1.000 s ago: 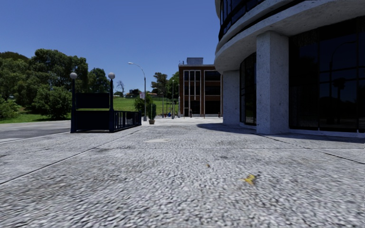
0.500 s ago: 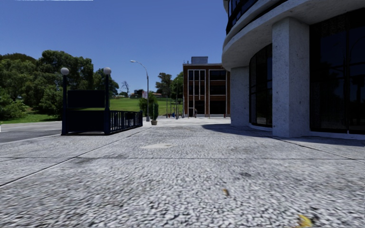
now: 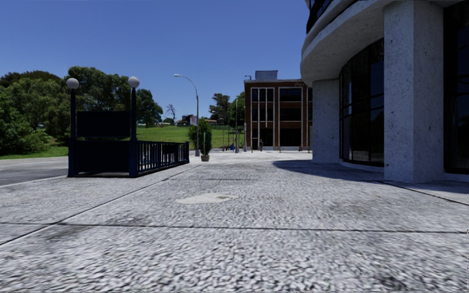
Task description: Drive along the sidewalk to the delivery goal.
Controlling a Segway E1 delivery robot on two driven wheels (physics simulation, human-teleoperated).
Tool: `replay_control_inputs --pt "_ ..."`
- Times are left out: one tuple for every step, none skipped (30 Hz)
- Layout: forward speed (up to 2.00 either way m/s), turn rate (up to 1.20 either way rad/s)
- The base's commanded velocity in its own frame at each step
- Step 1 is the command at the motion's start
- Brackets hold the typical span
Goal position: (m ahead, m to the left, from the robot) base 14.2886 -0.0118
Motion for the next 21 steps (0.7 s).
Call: replay_control_inputs --pt "2.0 0.0" --pt "2.0 0.0" --pt "2.0 0.0" --pt "2.0 0.0" --pt "2.0 0.0" --pt "2.0 0.0" --pt "2.0 0.0" --pt "2.0 0.0" --pt "2.0 0.0" --pt "2.0 0.0" --pt "2.0 0.0" --pt "2.0 0.0" --pt "2.0 0.0" --pt "2.0 0.0" --pt "2.0 0.0" --pt "2.0 0.0" --pt "2.0 0.0" --pt "2.0 0.0" --pt "2.0 0.0" --pt "2.0 0.0" --pt "2.0 0.0"
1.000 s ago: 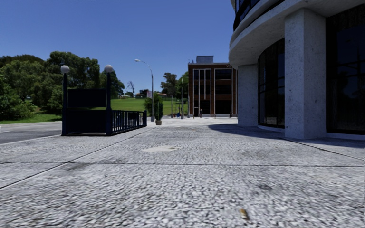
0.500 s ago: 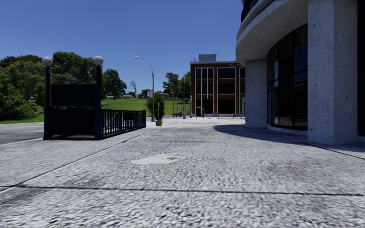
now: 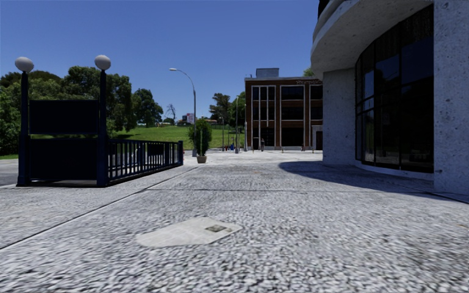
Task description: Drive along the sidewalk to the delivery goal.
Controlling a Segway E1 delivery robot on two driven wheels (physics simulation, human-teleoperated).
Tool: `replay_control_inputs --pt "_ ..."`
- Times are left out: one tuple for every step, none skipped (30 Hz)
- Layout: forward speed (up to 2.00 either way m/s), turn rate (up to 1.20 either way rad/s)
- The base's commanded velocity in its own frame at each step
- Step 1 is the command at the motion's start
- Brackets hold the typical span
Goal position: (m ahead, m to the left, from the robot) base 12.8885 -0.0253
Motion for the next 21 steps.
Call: replay_control_inputs --pt "2.0 0.0" --pt "2.0 0.0" --pt "2.0 0.0" --pt "2.0 0.0" --pt "2.0 0.0" --pt "2.0 0.0" --pt "2.0 0.0" --pt "2.0 0.0" --pt "2.0 0.0" --pt "2.0 0.0" --pt "2.0 0.0" --pt "2.0 0.0" --pt "2.0 0.0" --pt "2.0 0.0" --pt "2.0 0.0" --pt "2.0 0.0" --pt "2.0 0.0" --pt "2.0 0.0" --pt "2.0 0.0" --pt "2.0 0.0" --pt "2.0 0.0"
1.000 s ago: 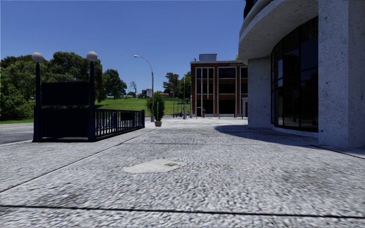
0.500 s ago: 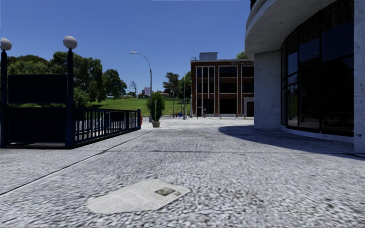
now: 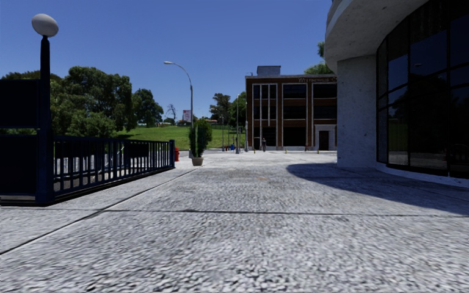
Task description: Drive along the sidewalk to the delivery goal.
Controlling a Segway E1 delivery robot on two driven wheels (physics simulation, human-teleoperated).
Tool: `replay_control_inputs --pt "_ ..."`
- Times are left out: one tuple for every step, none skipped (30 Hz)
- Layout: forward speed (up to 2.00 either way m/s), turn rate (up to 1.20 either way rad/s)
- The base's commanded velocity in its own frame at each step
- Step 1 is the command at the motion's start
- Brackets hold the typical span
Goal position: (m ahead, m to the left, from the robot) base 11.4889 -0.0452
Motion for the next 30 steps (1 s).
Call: replay_control_inputs --pt "2.0 0.0" --pt "2.0 0.0" --pt "2.0 0.0" --pt "2.0 0.0" --pt "2.0 0.0" --pt "2.0 0.0" --pt "2.0 0.0" --pt "2.0 0.0" --pt "2.0 0.0" --pt "2.0 0.0" --pt "2.0 0.0" --pt "2.0 0.0" --pt "2.0 0.0" --pt "2.0 0.0" --pt "2.0 0.0" --pt "2.0 0.0" --pt "2.0 0.0" --pt "2.0 0.0" --pt "2.0 0.0" --pt "2.0 0.0" --pt "2.0 0.0" --pt "2.0 0.0" --pt "2.0 0.0" --pt "2.0 0.0" --pt "2.0 0.0" --pt "2.0 0.0" --pt "2.0 0.0" --pt "2.0 0.0" --pt "2.0 0.0" --pt "2.0 0.0"
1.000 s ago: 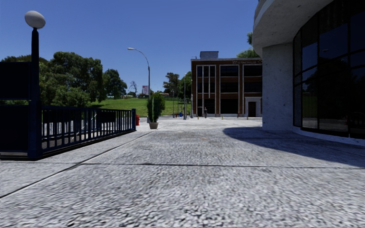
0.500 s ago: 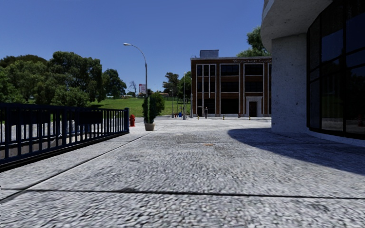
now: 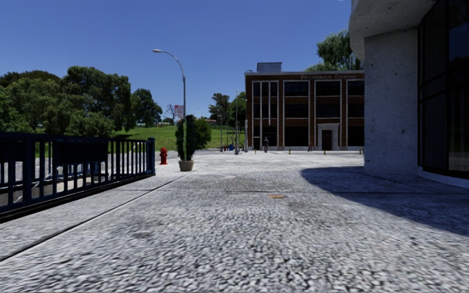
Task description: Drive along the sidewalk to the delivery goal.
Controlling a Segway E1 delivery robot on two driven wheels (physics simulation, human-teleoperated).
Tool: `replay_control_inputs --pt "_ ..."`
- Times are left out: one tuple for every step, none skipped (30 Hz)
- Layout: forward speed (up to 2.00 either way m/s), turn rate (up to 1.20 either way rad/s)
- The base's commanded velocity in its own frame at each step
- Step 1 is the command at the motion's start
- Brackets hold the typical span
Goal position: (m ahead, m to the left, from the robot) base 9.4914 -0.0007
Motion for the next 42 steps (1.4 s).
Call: replay_control_inputs --pt "2.0 0.0" --pt "2.0 0.0" --pt "2.0 0.0" --pt "2.0 0.0" --pt "2.0 0.0" --pt "2.0 0.0" --pt "2.0 0.0" --pt "2.0 0.0" --pt "2.0 0.0" --pt "2.0 0.0" --pt "2.0 0.0" --pt "2.0 0.0" --pt "2.0 0.0" --pt "2.0 0.0" --pt "2.0 0.0" --pt "2.0 0.0" --pt "2.0 0.0" --pt "2.0 0.0" --pt "2.0 0.0" --pt "2.0 0.0" --pt "2.0 0.0" --pt "2.0 0.0" --pt "2.0 0.0" --pt "2.0 0.0" --pt "2.0 0.0" --pt "2.0 0.0" --pt "2.0 0.0" --pt "2.0 0.0" --pt "2.0 0.0" --pt "2.0 0.0" --pt "2.0 0.0" --pt "2.0 0.0" --pt "2.0 0.0" --pt "2.0 0.0" --pt "2.0 0.0" --pt "2.0 0.0" --pt "2.0 0.0" --pt "2.0 0.0" --pt "2.0 0.0" --pt "2.0 0.0" --pt "2.0 0.0" --pt "2.0 0.0"
